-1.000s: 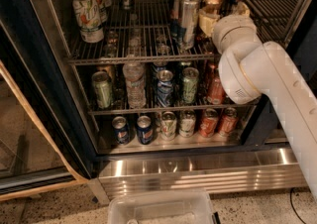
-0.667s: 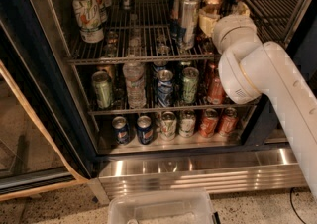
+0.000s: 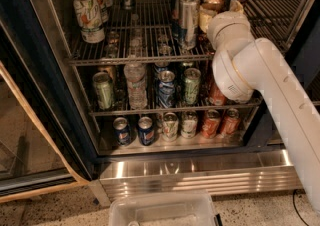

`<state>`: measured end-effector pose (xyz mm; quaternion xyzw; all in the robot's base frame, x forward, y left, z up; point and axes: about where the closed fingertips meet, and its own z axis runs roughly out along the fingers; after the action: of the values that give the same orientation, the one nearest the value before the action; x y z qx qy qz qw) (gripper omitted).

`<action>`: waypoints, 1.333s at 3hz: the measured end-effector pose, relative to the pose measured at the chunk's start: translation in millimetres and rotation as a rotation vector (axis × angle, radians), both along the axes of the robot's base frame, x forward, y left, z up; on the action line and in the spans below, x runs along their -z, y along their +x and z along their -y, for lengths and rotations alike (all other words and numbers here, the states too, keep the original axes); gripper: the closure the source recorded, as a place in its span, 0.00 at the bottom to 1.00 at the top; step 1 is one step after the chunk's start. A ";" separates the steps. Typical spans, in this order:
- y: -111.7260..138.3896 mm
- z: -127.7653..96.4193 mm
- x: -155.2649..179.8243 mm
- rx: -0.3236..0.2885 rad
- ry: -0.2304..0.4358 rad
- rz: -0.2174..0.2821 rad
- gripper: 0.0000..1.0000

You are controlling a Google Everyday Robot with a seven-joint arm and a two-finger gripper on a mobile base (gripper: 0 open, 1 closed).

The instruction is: Pick orange can from top shelf of fridge

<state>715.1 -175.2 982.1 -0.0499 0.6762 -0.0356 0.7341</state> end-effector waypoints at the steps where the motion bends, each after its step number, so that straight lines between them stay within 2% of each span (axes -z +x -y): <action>1: 1.6 -0.7 -0.1 -0.001 0.004 0.000 0.38; 3: 7.6 -1.9 2.0 -0.007 0.022 -0.008 0.38; 4: 8.7 -1.9 2.7 -0.007 0.025 -0.010 0.42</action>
Offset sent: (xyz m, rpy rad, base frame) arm 0.0112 0.0023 -0.0031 0.0362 0.0130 0.0108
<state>723.8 -173.3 979.4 -0.0431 0.6801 -0.0243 0.7314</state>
